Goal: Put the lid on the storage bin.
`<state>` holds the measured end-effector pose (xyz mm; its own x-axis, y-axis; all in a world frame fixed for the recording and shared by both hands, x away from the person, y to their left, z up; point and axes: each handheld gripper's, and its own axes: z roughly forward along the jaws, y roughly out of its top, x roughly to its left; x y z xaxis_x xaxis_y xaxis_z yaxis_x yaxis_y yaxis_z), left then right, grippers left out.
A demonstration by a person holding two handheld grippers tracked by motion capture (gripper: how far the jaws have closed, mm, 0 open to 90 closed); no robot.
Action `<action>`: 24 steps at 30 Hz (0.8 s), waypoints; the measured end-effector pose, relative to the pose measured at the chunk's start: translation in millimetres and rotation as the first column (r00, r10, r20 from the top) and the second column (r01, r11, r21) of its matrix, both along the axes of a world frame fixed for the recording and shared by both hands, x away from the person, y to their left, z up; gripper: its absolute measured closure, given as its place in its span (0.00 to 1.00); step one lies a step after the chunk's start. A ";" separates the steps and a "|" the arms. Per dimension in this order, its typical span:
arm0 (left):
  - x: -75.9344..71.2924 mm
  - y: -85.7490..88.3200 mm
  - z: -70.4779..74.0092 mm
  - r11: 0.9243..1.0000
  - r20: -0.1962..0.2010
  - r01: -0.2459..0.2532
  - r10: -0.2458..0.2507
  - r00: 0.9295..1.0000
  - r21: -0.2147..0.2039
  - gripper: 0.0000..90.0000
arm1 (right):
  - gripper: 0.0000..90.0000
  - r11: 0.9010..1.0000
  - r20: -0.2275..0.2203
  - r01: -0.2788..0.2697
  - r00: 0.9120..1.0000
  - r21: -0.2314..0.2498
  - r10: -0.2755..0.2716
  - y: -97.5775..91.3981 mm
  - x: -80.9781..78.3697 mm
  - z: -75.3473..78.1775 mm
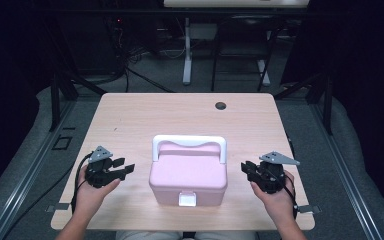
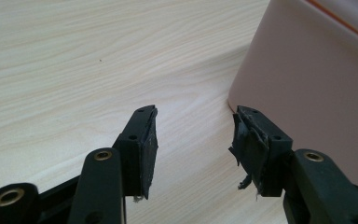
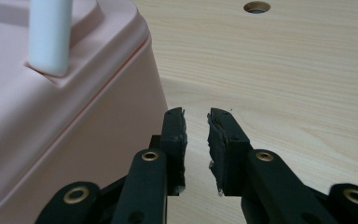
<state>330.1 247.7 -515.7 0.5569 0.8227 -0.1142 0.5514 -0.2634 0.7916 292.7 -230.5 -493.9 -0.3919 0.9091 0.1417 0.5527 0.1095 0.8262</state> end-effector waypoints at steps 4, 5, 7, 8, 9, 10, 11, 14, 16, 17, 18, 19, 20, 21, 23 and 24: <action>0.9 -0.9 -6.1 1.000 -0.003 -0.004 0.004 1.000 -0.003 0.55 | 0.83 1.000 -0.012 0.005 1.000 -0.005 -0.005 -0.4 3.2 -6.9; 1.0 -0.8 -6.8 1.000 -0.006 -0.002 0.002 1.000 -0.004 0.55 | 0.82 1.000 -0.020 0.004 1.000 -0.001 -0.004 -0.8 3.8 -8.2; 0.8 -0.9 -8.2 1.000 -0.010 -0.007 0.007 1.000 -0.014 0.55 | 0.81 1.000 -0.023 0.002 1.000 0.003 -0.002 -1.3 5.2 -10.9; 0.7 -0.8 -8.9 1.000 -0.009 -0.008 0.008 1.000 -0.015 0.55 | 0.81 1.000 -0.026 0.005 1.000 0.003 -0.005 -1.4 5.5 -12.2; 0.7 -1.1 -10.0 1.000 -0.008 -0.008 0.008 1.000 -0.018 0.55 | 0.81 1.000 -0.020 0.004 1.000 -0.001 -0.004 -1.9 6.6 -14.2; 0.4 -1.6 -11.0 1.000 -0.013 -0.009 0.009 1.000 -0.020 0.55 | 0.81 1.000 -0.027 0.005 1.000 -0.003 -0.005 -2.5 7.3 -15.8; 0.6 -2.0 -12.7 1.000 -0.015 -0.005 0.005 1.000 -0.020 0.55 | 0.81 1.000 -0.034 0.008 0.999 -0.002 -0.008 -2.9 8.0 -17.7; 1.0 -3.5 -15.7 1.000 -0.024 0.001 -0.001 1.000 -0.013 0.55 | 0.81 1.000 -0.051 0.010 0.999 -0.003 -0.011 -4.1 10.7 -23.3; 1.4 -5.4 -19.0 1.000 -0.035 0.010 -0.010 0.999 -0.007 0.55 | 0.80 1.000 -0.051 0.014 0.999 -0.002 -0.014 -4.3 11.5 -25.3; 1.4 -6.1 -20.0 1.000 -0.034 0.011 -0.011 0.999 -0.005 0.55 | 0.80 1.000 -0.056 0.016 0.998 0.000 -0.016 -4.3 11.6 -26.1; 1.4 -6.1 -20.0 1.000 -0.034 0.011 -0.011 0.999 -0.005 0.55 | 0.80 1.000 -0.058 0.016 0.998 -0.003 -0.016 -4.4 11.9 -27.3; 1.5 -6.5 -20.9 1.000 -0.031 0.013 -0.014 0.999 -0.008 0.55 | 0.80 1.000 -0.060 0.016 0.998 -0.006 -0.016 -4.4 11.9 -28.1; 1.5 -6.5 -20.9 1.000 -0.031 0.013 -0.014 0.999 -0.008 0.55 | 0.80 1.000 -0.060 0.016 0.998 -0.006 -0.016 -4.4 11.9 -28.1; 1.7 -5.8 -21.4 1.000 -0.033 0.016 -0.017 0.999 -0.003 0.55 | 0.79 1.000 -0.060 0.015 0.998 -0.005 -0.016 -3.8 12.3 -30.0; 2.0 -4.8 -21.7 1.000 -0.036 0.019 -0.019 0.999 -0.003 0.55 | 0.79 1.000 -0.062 0.015 0.998 -0.005 -0.016 -3.4 12.5 -30.6; 2.2 -4.0 -22.0 1.000 -0.037 0.016 -0.017 0.999 -0.006 0.55 | 0.78 1.000 -0.060 0.013 0.998 -0.011 -0.013 -3.1 12.6 -31.6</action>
<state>332.2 243.7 -537.8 0.5658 0.8127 -0.1391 0.5757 -0.2685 0.7723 305.4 -233.6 -525.6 -0.3711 0.9155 0.1552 0.6031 0.1105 0.7900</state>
